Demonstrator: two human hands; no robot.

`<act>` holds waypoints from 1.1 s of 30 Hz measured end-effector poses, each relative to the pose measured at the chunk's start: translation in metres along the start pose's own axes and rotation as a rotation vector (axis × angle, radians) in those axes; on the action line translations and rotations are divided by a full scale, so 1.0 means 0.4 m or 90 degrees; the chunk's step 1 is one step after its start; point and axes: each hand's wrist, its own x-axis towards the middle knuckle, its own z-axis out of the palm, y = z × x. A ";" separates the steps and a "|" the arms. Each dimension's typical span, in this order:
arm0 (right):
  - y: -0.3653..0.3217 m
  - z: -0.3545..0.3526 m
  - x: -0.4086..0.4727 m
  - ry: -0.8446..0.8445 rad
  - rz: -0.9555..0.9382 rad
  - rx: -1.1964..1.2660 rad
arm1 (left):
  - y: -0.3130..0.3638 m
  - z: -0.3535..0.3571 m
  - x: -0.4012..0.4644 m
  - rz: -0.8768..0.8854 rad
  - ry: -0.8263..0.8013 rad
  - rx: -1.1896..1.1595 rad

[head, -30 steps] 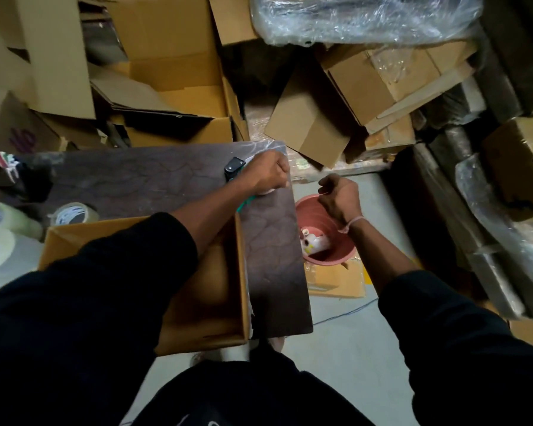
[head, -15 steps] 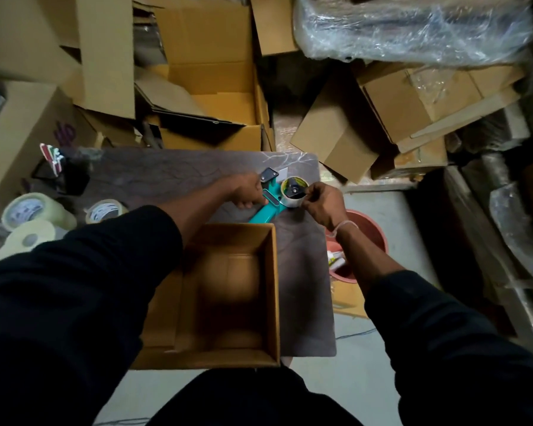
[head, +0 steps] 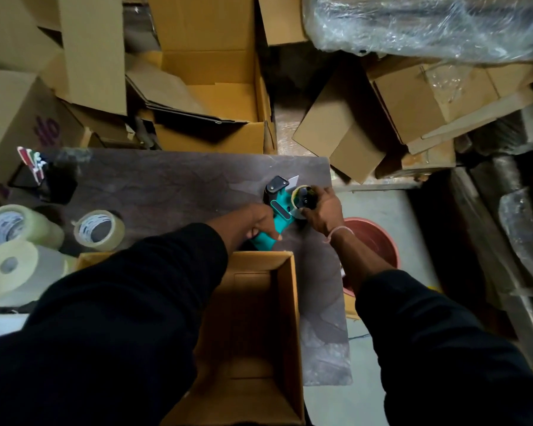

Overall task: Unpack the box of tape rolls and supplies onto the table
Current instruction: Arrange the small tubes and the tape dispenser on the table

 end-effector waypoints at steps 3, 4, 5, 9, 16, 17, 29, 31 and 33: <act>-0.009 0.026 0.011 0.005 0.005 -0.014 | -0.020 0.006 0.010 0.024 0.025 0.001; -0.016 0.033 0.011 -0.006 0.009 -0.011 | -0.033 0.003 0.010 0.032 0.038 -0.004; -0.024 0.043 0.012 -0.020 0.013 0.002 | -0.048 -0.003 0.008 0.028 0.044 -0.012; -0.067 0.083 0.027 -0.053 0.015 0.055 | -0.105 -0.029 -0.003 -0.010 0.046 -0.024; -0.110 0.105 0.077 -0.074 -0.055 -0.037 | -0.137 -0.024 0.014 0.034 0.095 0.038; -0.112 0.105 0.084 -0.082 -0.048 -0.041 | -0.140 -0.021 0.015 0.035 0.100 0.037; -0.114 0.085 0.123 -0.129 0.034 0.112 | -0.137 -0.026 0.011 -0.054 0.347 -0.038; -0.110 0.081 0.129 -0.124 0.042 0.106 | -0.138 -0.030 0.015 0.037 0.352 0.023; -0.109 0.083 0.136 -0.125 0.050 0.101 | -0.144 -0.032 0.035 0.116 0.324 0.063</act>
